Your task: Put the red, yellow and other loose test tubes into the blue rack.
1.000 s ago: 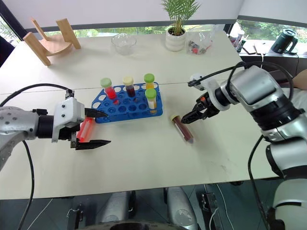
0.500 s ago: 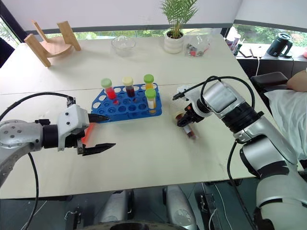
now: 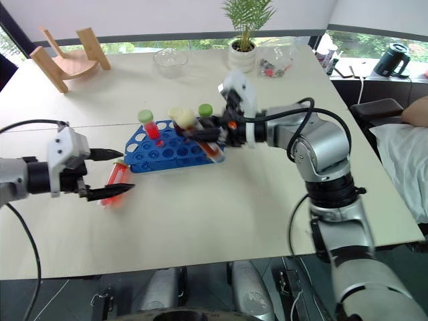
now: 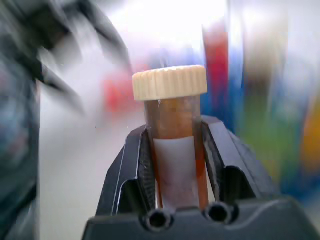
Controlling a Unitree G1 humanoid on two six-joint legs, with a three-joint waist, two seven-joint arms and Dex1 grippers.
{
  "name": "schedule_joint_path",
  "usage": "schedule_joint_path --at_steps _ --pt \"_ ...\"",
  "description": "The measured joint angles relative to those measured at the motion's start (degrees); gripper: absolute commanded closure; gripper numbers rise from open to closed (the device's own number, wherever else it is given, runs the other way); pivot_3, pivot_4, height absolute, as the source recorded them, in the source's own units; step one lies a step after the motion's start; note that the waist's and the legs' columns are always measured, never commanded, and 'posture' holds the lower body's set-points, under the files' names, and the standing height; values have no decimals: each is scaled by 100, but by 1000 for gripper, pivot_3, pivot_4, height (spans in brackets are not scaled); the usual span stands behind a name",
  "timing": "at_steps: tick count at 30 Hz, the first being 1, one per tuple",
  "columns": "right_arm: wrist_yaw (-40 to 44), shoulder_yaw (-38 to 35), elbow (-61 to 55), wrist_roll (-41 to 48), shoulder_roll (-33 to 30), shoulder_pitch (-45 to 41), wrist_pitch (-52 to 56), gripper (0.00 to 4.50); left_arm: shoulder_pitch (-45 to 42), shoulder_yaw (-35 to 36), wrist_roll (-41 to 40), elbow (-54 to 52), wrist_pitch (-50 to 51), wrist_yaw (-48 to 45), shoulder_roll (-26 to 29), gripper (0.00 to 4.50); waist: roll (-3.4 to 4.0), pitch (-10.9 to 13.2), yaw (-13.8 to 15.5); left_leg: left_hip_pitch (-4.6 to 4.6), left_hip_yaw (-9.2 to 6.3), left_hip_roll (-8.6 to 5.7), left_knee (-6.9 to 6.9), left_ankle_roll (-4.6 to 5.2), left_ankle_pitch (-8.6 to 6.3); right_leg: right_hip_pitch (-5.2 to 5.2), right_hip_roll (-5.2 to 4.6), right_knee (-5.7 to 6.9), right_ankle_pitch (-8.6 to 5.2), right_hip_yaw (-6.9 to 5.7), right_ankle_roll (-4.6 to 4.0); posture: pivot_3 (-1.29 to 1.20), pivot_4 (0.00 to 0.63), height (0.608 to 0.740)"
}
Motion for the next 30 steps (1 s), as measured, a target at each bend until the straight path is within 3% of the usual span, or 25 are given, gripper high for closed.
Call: schedule_joint_path --at_steps 4,6,9,13,18,30 --pt "-1188 239 -341 -501 1108 1101 -1020 3560 -621 -248 30 556 -12 -138 -75 0 1 3 134 -25 18 -18 24 -7 1 -3 -24 -14 3 7 16 0 150 740" --pt "-1782 379 -265 -679 1798 1348 -1401 3560 -918 -499 97 730 -40 -237 -88 0 0 2 111 -26 21 -18 25 -17 7 -5 -22 -16 6 12 20 0 150 740" --pt "-2347 738 -17 -1130 2287 1622 -2252 3560 -1125 -843 263 950 -109 -415 -83 0 -10 -4 93 -10 20 -11 17 -25 12 2 -12 -14 6 14 19 0 150 740" --pt "-2566 1121 956 -1697 2329 2074 -3143 3560 -1258 -930 295 1001 -105 -572 -68 0 -7 -2 95 -8 21 -11 11 -25 12 2 -12 -11 5 14 18 0 150 740" --pt "-2658 1252 1917 -2052 2343 1936 -3984 3560 -1332 -949 330 1017 -93 -613 -67 0 -6 -2 83 -8 20 -10 11 -25 12 1 -12 -9 6 14 18 0 150 740" --pt "-2751 1137 2902 -2338 2356 1650 -4965 3560 -1079 -886 252 554 222 -435 -66 0 -7 -2 92 -8 18 -10 11 -24 12 1 -12 -6 6 14 18 0 150 740"
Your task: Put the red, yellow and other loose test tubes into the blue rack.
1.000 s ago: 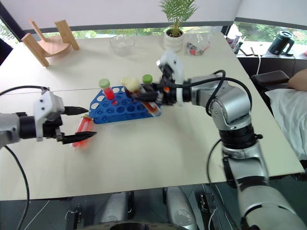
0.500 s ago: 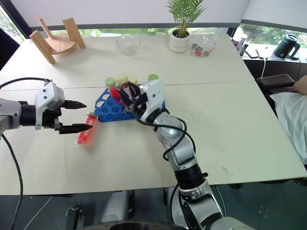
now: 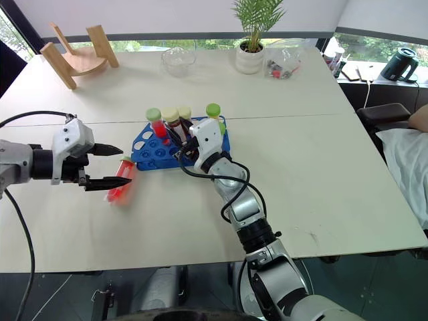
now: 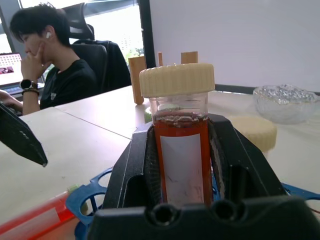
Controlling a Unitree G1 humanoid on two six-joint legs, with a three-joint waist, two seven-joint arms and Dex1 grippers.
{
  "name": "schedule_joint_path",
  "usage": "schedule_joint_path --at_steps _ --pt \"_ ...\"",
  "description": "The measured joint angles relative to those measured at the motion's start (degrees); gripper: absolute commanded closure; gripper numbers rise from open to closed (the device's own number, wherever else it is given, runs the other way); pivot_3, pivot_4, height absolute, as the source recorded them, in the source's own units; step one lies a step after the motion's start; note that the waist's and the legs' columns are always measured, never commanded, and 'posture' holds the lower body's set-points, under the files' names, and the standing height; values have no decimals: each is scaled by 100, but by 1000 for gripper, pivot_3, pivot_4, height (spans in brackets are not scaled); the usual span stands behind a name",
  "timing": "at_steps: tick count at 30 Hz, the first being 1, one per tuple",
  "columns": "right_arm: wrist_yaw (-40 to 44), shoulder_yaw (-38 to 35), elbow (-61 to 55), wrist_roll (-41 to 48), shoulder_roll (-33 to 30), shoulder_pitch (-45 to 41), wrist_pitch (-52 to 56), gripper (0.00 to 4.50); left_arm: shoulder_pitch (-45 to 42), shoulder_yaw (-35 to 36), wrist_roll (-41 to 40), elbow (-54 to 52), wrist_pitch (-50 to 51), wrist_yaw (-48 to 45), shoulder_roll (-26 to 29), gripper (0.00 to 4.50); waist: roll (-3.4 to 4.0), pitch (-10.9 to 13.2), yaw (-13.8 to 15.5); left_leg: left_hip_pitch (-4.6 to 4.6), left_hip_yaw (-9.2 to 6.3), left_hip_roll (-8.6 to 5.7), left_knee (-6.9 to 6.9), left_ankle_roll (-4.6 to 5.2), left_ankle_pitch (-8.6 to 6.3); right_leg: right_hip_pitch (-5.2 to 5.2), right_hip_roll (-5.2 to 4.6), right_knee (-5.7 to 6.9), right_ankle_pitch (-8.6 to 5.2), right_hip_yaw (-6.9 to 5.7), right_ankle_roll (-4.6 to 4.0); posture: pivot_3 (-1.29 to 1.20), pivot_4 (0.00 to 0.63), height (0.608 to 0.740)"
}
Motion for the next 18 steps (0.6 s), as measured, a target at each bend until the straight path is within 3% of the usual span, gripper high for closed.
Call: schedule_joint_path --at_steps 18 --pt "-151 27 342 -645 -56 -1 -685 3560 21 89 0 -32 54 96 -36 0 -1 -1 -1 1 0 0 1 0 0 1 0 1 0 0 0 0 150 740"
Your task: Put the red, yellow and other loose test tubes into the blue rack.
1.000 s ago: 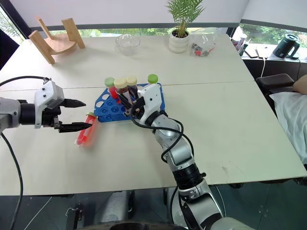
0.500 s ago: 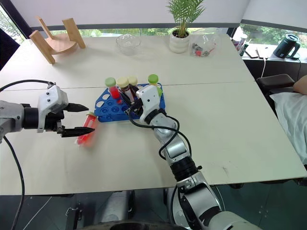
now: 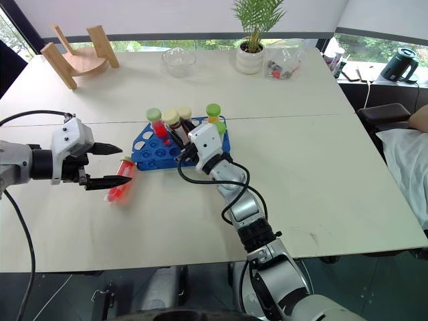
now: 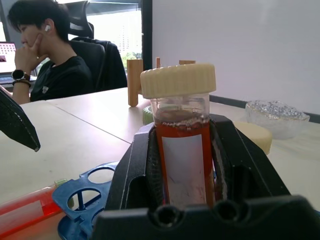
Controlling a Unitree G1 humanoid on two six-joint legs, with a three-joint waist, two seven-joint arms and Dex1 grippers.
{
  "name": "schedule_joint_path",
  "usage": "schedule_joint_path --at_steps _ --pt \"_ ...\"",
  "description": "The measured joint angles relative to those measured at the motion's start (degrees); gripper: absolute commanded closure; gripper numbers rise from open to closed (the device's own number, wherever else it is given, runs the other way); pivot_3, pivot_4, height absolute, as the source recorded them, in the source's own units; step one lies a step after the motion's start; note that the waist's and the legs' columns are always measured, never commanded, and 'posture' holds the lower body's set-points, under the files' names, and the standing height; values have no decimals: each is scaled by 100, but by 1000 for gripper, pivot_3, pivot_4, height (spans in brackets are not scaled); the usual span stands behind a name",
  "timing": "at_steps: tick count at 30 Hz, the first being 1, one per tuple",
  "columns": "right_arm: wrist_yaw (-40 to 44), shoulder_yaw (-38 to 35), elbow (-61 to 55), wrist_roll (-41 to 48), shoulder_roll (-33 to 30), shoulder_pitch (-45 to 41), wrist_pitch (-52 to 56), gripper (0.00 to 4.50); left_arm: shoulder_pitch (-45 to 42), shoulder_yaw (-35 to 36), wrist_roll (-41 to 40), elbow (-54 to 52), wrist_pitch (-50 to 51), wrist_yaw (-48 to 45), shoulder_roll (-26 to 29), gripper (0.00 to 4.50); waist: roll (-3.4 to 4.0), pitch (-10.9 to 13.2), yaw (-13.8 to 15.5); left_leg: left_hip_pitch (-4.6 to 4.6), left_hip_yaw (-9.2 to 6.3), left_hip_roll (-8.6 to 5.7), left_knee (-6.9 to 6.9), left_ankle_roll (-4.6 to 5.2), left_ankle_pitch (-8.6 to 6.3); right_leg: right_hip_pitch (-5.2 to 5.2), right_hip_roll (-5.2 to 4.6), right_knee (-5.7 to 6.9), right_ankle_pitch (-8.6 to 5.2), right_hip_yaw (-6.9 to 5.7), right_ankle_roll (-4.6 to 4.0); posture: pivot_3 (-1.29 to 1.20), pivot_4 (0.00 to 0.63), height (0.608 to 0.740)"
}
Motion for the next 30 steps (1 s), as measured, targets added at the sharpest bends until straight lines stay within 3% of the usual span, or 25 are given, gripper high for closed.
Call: schedule_joint_path --at_steps 9,20,27,30 --pt "-364 219 -410 -240 165 535 473 3560 1 -27 -21 -126 66 41 -71 0 -1 0 2 1 0 0 2 -1 0 1 -1 1 0 1 0 0 150 740" --pt "-1122 -7 -20 -236 497 273 641 3560 -332 -303 36 152 13 -104 -147 0 0 0 15 1 -2 -1 2 -4 2 2 0 3 0 1 0 0 150 740" --pt "-1023 30 -578 -254 409 416 1034 64 -512 -352 173 458 -178 -171 -191 0 0 0 7 1 -3 -1 1 -4 2 2 1 3 0 0 -1 0 150 740" --pt "-811 137 -915 -263 237 461 1222 24 -693 -394 270 572 -167 -36 -362 0 1 0 7 1 -4 0 0 -4 2 1 2 3 0 -1 -1 0 150 740"
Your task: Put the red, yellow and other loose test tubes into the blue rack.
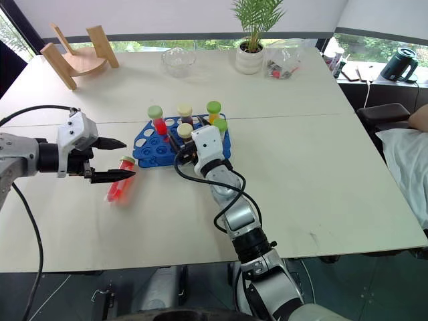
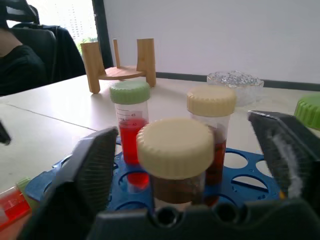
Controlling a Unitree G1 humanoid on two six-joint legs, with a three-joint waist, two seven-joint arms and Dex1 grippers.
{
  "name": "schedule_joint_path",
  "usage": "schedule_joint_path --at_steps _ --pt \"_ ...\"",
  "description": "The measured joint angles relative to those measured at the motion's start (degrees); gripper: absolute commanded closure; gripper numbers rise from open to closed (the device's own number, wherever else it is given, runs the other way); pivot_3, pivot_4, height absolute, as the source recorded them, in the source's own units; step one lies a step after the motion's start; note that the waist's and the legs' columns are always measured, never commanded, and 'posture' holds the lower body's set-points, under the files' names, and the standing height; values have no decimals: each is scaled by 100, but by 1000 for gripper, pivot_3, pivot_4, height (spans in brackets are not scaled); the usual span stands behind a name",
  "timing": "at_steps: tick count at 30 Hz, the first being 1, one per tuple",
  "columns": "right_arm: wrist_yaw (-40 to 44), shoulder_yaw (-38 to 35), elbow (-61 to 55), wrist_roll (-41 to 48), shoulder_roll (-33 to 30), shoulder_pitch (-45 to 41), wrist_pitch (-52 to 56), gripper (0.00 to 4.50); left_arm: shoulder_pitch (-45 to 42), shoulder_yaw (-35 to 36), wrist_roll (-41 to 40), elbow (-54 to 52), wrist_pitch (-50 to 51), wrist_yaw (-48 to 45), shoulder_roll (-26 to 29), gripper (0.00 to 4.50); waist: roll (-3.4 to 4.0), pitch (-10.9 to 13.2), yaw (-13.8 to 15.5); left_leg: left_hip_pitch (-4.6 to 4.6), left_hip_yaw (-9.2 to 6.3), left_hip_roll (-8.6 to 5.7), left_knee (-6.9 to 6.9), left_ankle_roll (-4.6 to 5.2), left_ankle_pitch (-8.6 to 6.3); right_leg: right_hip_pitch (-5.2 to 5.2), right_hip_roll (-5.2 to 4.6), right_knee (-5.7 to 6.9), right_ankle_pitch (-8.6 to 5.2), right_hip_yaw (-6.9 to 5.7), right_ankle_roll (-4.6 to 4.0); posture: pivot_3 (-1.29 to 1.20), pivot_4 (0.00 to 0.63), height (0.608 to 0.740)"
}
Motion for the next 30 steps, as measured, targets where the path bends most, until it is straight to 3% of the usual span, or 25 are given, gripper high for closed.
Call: schedule_joint_path --at_steps 4,9,14,18,25,30 --pt "772 90 -1248 281 -585 29 567 24 -484 -181 147 108 456 387 -51 0 -2 2 22 -8 -6 -3 6 0 0 0 -2 -1 1 -3 2 0 150 740" --pt "2281 -561 -3199 2023 -1864 -404 2239 24 -1638 -592 554 599 1993 917 309 0 -2 2 -6 4 -8 -4 8 2 0 12 0 0 1 -6 4 0 150 740" --pt "3663 -1043 -3475 3744 -3185 -1142 3862 24 -2672 -1370 401 851 4200 1005 278 0 -1 3 0 7 -10 -4 4 7 -2 16 2 1 -1 -7 2 0 150 740" --pt "4835 -1028 -3470 4545 -4167 -1372 4550 24 -3022 -2121 129 1313 5209 900 187 0 -2 4 1 4 -12 -4 5 23 -11 12 3 -2 -2 -8 1 0 150 740" --pt "5355 -633 -3450 4735 -4315 -1380 4669 24 -3530 -3327 68 2239 5403 767 4 0 -2 4 7 2 -9 -5 11 25 -13 9 1 -1 -2 -7 2 0 150 740" --pt "5213 -427 -3575 4626 -4327 -1185 4640 24 -3833 -3851 272 3173 5102 715 -572 0 -4 5 42 -6 -10 -8 18 25 -13 7 -1 -1 -2 -8 2 0 150 740"
